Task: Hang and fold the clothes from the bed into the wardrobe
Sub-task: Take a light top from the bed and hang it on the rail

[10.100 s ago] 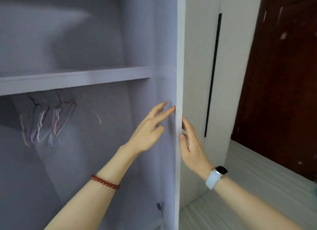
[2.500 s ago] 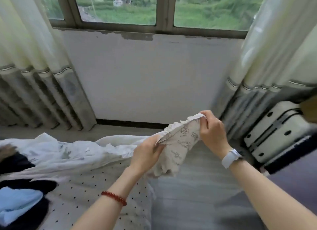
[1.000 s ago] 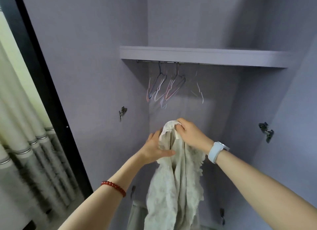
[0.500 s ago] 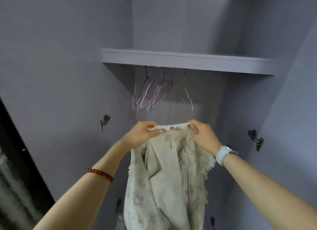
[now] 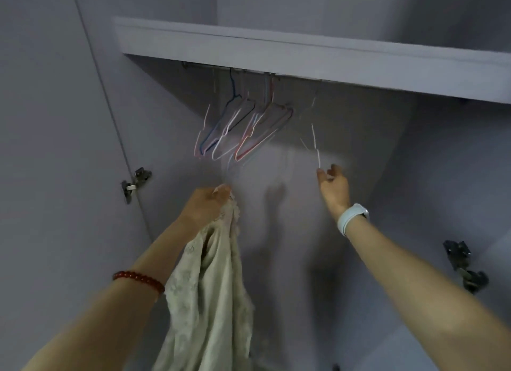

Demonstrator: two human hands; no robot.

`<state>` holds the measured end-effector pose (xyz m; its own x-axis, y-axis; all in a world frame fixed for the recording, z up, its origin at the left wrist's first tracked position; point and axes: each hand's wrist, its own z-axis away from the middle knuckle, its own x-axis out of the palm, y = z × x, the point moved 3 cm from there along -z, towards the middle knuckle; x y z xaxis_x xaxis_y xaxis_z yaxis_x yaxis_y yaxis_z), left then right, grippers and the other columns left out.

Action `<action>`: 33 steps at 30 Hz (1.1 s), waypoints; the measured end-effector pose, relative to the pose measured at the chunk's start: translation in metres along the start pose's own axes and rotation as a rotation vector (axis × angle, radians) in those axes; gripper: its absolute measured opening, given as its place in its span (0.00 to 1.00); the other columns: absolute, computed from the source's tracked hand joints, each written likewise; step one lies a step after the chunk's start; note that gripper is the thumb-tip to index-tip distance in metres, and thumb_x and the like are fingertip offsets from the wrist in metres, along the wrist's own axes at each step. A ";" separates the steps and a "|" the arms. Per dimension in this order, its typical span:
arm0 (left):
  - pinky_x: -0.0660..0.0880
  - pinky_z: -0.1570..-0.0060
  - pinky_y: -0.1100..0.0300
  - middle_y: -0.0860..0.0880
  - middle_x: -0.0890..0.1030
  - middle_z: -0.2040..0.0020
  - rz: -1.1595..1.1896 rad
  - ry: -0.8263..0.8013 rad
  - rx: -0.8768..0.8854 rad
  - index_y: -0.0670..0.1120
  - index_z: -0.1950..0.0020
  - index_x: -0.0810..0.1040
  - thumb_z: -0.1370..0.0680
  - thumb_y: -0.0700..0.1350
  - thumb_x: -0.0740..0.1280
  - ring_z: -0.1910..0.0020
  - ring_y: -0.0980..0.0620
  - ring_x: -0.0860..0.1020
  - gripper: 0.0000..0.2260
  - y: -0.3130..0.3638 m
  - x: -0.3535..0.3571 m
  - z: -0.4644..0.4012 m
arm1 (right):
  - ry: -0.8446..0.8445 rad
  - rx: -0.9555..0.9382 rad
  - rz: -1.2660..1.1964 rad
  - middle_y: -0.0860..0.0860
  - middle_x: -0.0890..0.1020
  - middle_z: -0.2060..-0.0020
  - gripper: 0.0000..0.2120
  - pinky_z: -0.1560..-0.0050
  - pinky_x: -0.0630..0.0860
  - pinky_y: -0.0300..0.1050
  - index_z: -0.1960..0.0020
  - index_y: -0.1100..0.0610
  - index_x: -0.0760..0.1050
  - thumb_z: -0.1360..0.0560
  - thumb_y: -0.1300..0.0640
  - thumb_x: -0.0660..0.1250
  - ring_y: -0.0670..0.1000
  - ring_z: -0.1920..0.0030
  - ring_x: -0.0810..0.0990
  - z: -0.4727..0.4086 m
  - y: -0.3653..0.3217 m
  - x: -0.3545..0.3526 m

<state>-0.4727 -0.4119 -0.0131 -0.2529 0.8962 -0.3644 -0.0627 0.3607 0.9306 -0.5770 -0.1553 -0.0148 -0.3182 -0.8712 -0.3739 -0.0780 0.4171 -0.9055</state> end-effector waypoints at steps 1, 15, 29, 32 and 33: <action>0.64 0.73 0.67 0.52 0.67 0.73 -0.001 0.034 -0.005 0.45 0.68 0.66 0.20 0.48 0.62 0.74 0.58 0.65 0.17 0.001 0.003 -0.009 | -0.011 0.012 -0.028 0.59 0.74 0.38 0.25 0.36 0.67 0.46 0.30 0.65 0.63 0.22 0.54 0.62 0.58 0.37 0.72 -0.017 -0.002 0.006; 0.77 0.58 0.58 0.42 0.81 0.56 0.306 0.007 -0.120 0.41 0.52 0.79 0.21 0.40 0.63 0.59 0.46 0.79 0.06 0.018 -0.004 -0.024 | -0.111 0.087 -0.350 0.55 0.73 0.59 0.14 0.65 0.65 0.35 0.40 0.65 0.69 0.23 0.69 0.52 0.46 0.66 0.68 -0.069 -0.025 0.036; 0.80 0.57 0.57 0.46 0.83 0.56 0.573 -0.271 -0.269 0.45 0.45 0.75 0.19 0.38 0.58 0.58 0.49 0.82 0.09 -0.032 0.005 0.038 | -0.351 0.442 -0.541 0.48 0.69 0.79 0.12 0.80 0.66 0.33 0.60 0.54 0.67 0.22 0.68 0.57 0.43 0.82 0.67 0.083 0.044 0.023; 0.79 0.56 0.55 0.45 0.82 0.55 0.588 -0.304 -0.298 0.45 0.44 0.75 0.19 0.38 0.58 0.58 0.49 0.81 0.09 -0.043 0.006 0.049 | -0.292 0.506 -0.222 0.51 0.68 0.74 0.09 0.83 0.59 0.31 0.58 0.60 0.72 0.22 0.67 0.57 0.45 0.78 0.66 0.103 0.064 0.017; 0.80 0.57 0.55 0.45 0.82 0.56 0.591 -0.302 -0.308 0.44 0.44 0.75 0.19 0.38 0.58 0.59 0.49 0.82 0.09 -0.047 0.006 0.051 | -0.290 0.469 -0.185 0.51 0.68 0.73 0.09 0.83 0.60 0.31 0.54 0.60 0.73 0.22 0.67 0.56 0.46 0.76 0.66 0.114 0.070 0.017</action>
<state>-0.4224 -0.4101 -0.0604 -0.0538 0.9669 0.2494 -0.2787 -0.2544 0.9261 -0.4803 -0.1705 -0.1070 -0.0623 -0.9816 -0.1805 0.3401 0.1491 -0.9285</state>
